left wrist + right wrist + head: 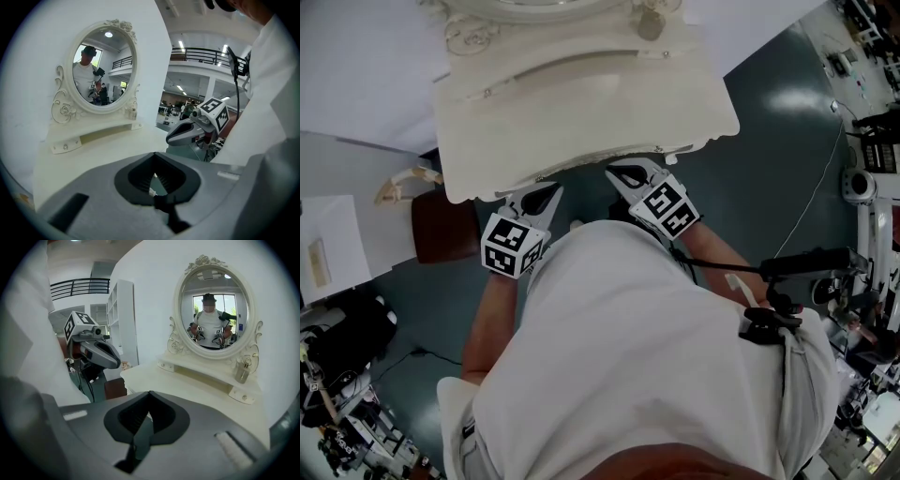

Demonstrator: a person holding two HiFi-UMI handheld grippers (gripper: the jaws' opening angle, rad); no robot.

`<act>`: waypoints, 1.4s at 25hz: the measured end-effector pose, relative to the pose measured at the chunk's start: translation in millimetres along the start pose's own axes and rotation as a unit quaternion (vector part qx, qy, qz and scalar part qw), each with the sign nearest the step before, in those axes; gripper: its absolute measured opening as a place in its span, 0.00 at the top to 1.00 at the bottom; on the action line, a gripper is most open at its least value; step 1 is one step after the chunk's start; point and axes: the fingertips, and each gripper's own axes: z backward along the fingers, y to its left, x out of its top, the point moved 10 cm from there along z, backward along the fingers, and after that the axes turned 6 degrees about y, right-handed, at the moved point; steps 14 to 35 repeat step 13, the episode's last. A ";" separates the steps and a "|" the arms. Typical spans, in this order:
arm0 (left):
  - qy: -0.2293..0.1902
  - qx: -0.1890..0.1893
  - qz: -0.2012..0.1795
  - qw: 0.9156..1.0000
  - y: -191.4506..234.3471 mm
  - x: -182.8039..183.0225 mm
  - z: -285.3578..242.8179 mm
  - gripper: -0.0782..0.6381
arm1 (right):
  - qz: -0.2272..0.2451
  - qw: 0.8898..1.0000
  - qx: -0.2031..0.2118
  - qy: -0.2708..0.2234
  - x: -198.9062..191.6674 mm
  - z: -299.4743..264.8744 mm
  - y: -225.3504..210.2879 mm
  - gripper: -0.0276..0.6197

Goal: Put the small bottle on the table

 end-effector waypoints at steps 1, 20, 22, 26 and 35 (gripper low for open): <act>0.000 -0.001 0.000 1.000 0.6 -0.1 0.3 0.89 | 0.000 1.000 -0.001 0.000 0.3 -0.3 0.0 0.96; 0.002 0.006 0.007 1.000 5.1 -2.5 4.5 0.89 | 0.013 1.000 0.011 -0.001 11.5 -5.3 -0.2 0.96; 0.002 0.006 0.007 1.000 5.1 -2.5 4.5 0.89 | 0.013 1.000 0.011 -0.001 11.5 -5.3 -0.2 0.96; 0.002 0.006 0.007 1.000 5.1 -2.5 4.5 0.89 | 0.013 1.000 0.011 -0.001 11.5 -5.3 -0.2 0.96; 0.002 0.006 0.007 1.000 5.1 -2.5 4.5 0.89 | 0.013 1.000 0.011 -0.001 11.5 -5.3 -0.2 0.96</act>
